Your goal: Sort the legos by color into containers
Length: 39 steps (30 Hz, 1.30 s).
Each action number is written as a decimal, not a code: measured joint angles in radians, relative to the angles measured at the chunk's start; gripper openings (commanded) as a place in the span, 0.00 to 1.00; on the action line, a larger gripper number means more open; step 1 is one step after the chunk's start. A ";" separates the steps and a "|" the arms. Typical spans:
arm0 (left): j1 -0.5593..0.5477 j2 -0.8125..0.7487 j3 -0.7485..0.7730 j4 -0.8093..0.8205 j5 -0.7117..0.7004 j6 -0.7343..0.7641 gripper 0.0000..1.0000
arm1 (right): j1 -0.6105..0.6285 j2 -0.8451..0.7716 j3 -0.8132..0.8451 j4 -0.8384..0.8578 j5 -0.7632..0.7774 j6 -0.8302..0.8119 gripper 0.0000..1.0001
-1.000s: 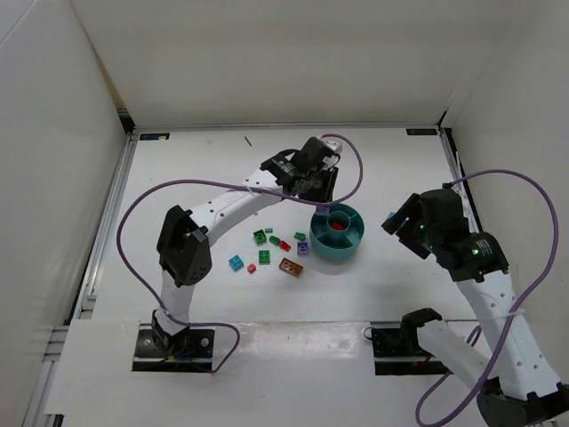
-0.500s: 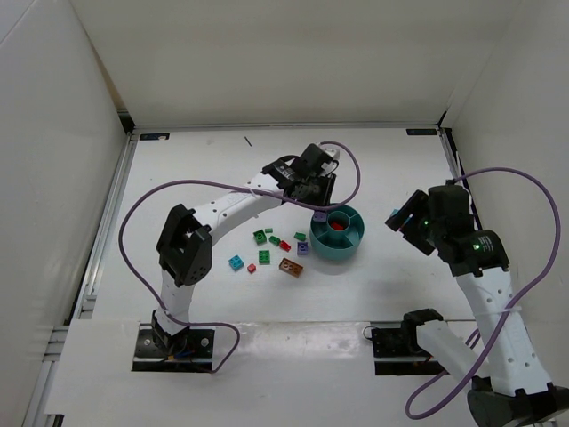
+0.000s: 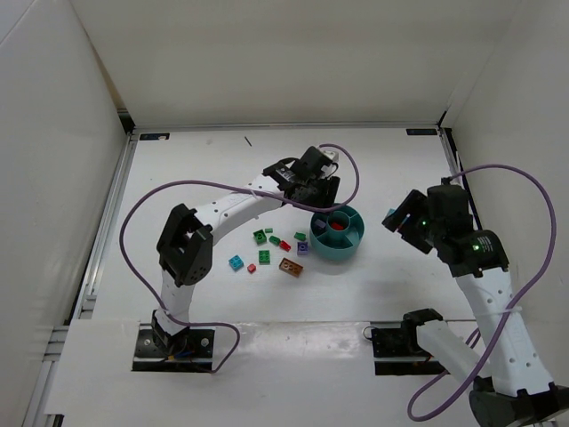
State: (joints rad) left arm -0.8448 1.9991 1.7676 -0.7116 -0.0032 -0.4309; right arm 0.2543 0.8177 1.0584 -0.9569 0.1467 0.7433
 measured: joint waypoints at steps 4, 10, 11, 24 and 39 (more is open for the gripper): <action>0.000 -0.012 -0.005 0.002 0.002 0.002 0.74 | 0.002 -0.001 0.000 0.048 -0.090 -0.065 0.33; 0.011 -0.175 -0.106 0.056 0.084 0.012 0.81 | -0.019 0.013 0.000 0.170 -0.401 -0.217 0.35; 0.015 -0.209 -0.121 0.066 0.105 0.012 0.82 | -0.018 0.021 0.000 0.182 -0.445 -0.245 0.35; 0.104 -0.374 -0.187 0.173 0.421 0.023 0.93 | 0.244 0.066 0.041 0.183 -0.550 -0.614 0.30; 0.074 -0.349 -0.177 0.201 0.573 0.006 0.93 | 0.336 0.157 0.103 0.134 -0.484 -0.825 0.31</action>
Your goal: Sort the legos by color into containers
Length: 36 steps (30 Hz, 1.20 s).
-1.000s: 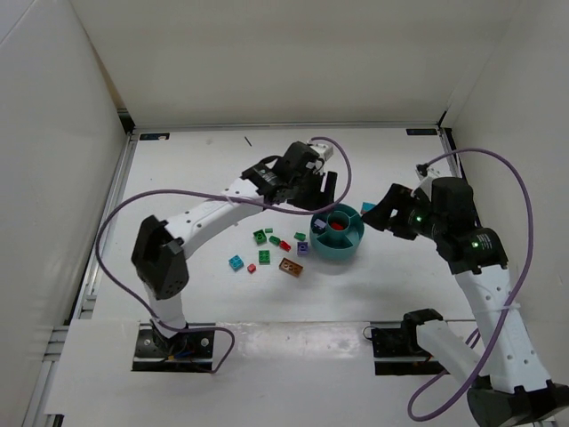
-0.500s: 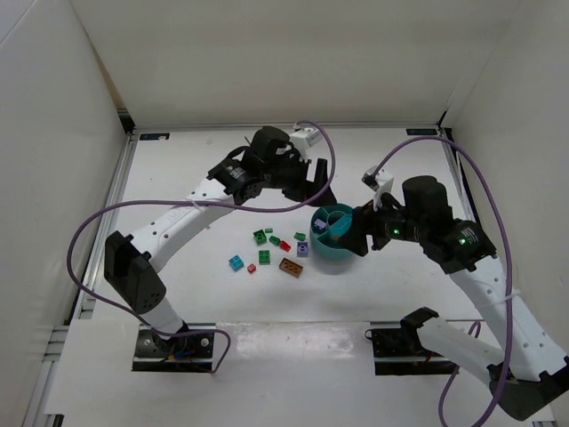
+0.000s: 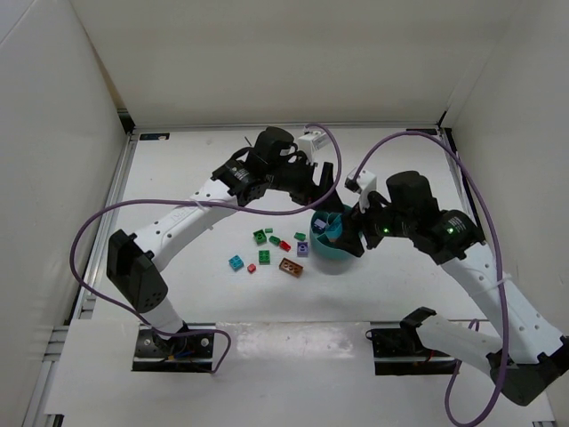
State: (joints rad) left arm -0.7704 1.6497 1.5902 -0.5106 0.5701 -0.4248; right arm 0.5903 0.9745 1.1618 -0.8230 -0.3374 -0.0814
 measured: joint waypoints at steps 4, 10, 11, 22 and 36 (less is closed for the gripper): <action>0.001 0.000 0.000 0.012 0.017 -0.003 0.93 | 0.022 -0.003 0.000 0.009 0.043 -0.005 0.31; -0.008 0.000 0.000 0.002 0.018 -0.001 0.92 | 0.027 -0.030 0.000 0.068 0.098 0.000 0.31; -0.008 0.000 0.000 0.001 0.018 0.000 0.92 | 0.031 -0.032 0.000 0.076 0.105 0.000 0.31; -0.024 0.005 0.000 -0.003 0.018 0.015 0.83 | 0.145 0.031 0.005 0.076 0.246 -0.001 0.31; -0.044 0.015 0.000 0.015 0.048 0.013 0.39 | 0.156 0.054 0.048 0.078 0.368 0.026 0.31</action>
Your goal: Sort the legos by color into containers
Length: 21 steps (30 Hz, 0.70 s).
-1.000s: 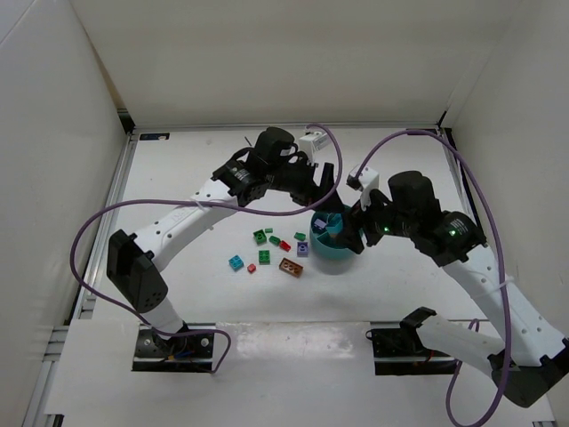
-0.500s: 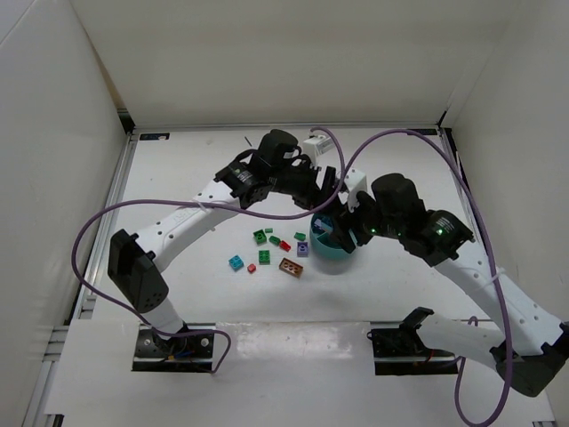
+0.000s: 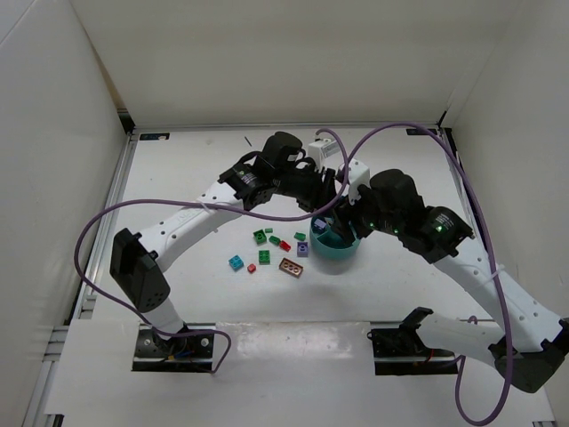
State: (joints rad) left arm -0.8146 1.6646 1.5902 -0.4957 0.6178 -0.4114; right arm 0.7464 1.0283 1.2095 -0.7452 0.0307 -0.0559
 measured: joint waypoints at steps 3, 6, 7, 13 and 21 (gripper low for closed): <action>0.001 0.001 0.000 -0.003 -0.006 -0.006 0.24 | 0.002 0.000 0.000 0.002 0.016 0.000 0.34; 0.001 0.004 0.000 -0.002 -0.008 -0.004 0.17 | 0.008 0.000 0.000 0.000 0.022 0.003 0.34; 0.001 0.005 0.000 -0.002 -0.008 -0.004 0.17 | 0.009 0.000 0.000 0.000 0.024 0.004 0.34; 0.000 0.014 0.000 0.003 -0.003 -0.010 0.12 | 0.006 0.000 -0.002 -0.009 0.026 0.013 0.60; 0.022 0.015 -0.013 0.082 0.022 -0.082 0.05 | -0.081 -0.106 -0.045 0.043 -0.090 0.069 0.89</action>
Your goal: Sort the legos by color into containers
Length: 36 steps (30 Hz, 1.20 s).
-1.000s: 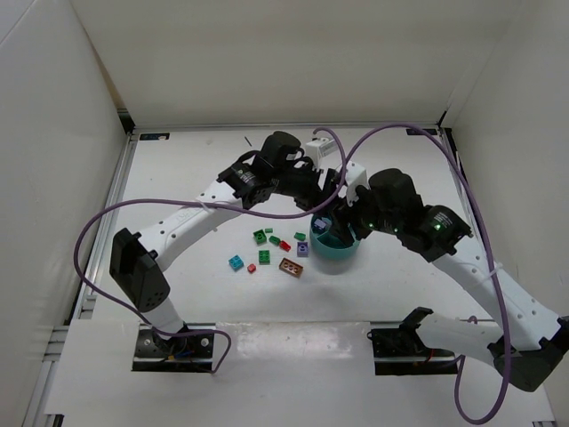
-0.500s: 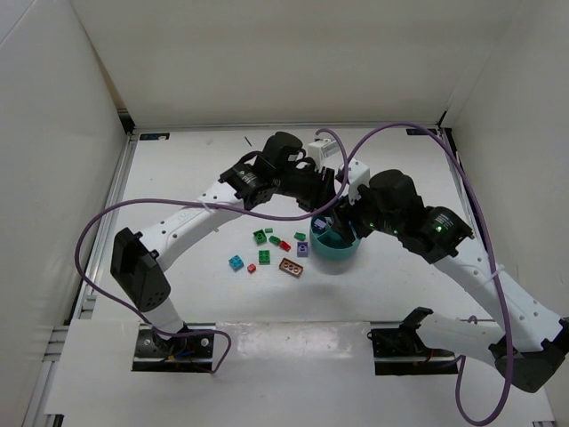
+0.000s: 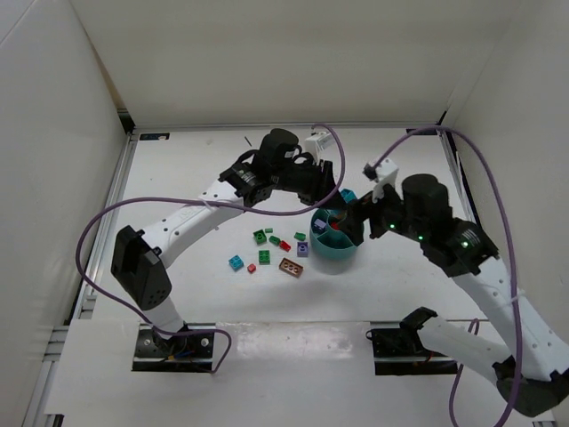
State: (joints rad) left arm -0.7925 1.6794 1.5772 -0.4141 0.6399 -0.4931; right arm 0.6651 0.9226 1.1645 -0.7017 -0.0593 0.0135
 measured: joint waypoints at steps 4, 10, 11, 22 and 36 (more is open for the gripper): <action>0.036 0.000 -0.041 0.109 0.034 -0.073 0.02 | -0.148 -0.103 -0.043 0.063 -0.133 0.058 0.90; 0.073 0.000 -0.135 0.370 0.118 -0.228 0.01 | -0.475 -0.188 -0.162 0.240 -0.444 0.262 0.82; 0.075 0.000 -0.151 0.418 0.132 -0.256 0.01 | -0.529 -0.188 -0.195 0.295 -0.507 0.323 0.79; 0.077 0.075 -0.195 0.929 0.257 -0.593 0.01 | -0.535 -0.127 -0.310 0.684 -0.684 0.645 0.77; 0.091 0.091 -0.210 1.146 0.298 -0.741 0.01 | -0.516 -0.129 -0.310 0.860 -0.665 0.721 0.67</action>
State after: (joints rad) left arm -0.7017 1.7702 1.3674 0.7322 0.9382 -1.2339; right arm 0.1493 0.7933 0.8543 0.1581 -0.7242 0.7345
